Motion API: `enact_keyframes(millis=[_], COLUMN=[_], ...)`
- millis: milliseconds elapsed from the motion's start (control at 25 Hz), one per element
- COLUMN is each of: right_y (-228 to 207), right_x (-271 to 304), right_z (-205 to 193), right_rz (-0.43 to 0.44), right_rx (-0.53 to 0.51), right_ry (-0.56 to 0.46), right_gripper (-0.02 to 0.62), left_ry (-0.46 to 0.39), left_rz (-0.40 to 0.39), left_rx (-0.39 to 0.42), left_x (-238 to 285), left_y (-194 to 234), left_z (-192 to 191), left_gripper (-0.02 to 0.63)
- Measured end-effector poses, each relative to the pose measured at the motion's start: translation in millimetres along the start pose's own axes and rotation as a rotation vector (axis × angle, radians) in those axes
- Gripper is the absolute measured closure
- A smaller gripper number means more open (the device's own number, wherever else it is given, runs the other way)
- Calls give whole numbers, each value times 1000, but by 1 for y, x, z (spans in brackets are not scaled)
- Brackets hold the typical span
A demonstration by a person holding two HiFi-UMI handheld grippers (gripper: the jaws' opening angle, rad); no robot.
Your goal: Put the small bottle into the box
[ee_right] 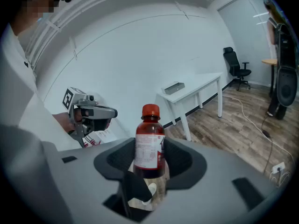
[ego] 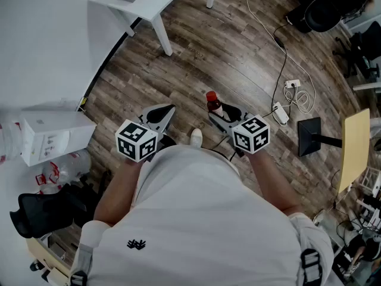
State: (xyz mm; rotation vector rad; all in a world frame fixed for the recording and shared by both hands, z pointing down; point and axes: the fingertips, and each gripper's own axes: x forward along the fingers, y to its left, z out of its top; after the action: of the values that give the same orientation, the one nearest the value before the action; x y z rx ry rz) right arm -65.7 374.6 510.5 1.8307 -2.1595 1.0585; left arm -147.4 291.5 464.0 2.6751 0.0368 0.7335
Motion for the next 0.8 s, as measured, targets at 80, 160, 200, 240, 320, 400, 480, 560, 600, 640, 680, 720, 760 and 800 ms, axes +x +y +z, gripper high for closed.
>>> enact_keyframes(millis=[80,160,200,240,320,400,480,560,600,640,680,720,760,800], right_y=[0,-3,-6,-8,-12,-18,-28,-45,-54,-63,-73,-82,-92,-101], right_x=[0,0,1,2,4,10,16,23,27,30,34,38,43,49], right_z=[-3,-4,-4,-4,-2,4,14,28,36,44,52,61,72,82], right_rz=[1,-2,-4,-6,-7,-6,-5,-13,-21,-29,-35,-39,-41,-43], right_rx=[5,8,10,14,23,31,44,66,77,87,93,97,99,101], right_ry=[-2,1,6,11,19,25,31,32,31,31,34,39,44,49], right_gripper=[396,396,396,396,396,396,396,394,394,394,396,396,395,396], left_ry=[6,7,6,6,11,18,21,19,16,12,7,2,-3,-8], left_rz=[0,2,2,0,-5,-9,-20,-34,-40,-46,-51,-56,-61,-66], left_rx=[0,-9,-17,-24,-31,-34,-41,-41,-39,-37,-36,-36,-34,-31], left_x=[-1,2,4,5,9,15,27,43,52,61,70,80,89,97], left_y=[0,3,5,6,10,18,30,45,53,61,69,78,86,93], left_z=[-3,-4,-3,-3,-1,3,8,18,25,34,43,54,65,76], left_gripper=[600,600,600,600,600,600,600,600,600,600,600,600,600,600])
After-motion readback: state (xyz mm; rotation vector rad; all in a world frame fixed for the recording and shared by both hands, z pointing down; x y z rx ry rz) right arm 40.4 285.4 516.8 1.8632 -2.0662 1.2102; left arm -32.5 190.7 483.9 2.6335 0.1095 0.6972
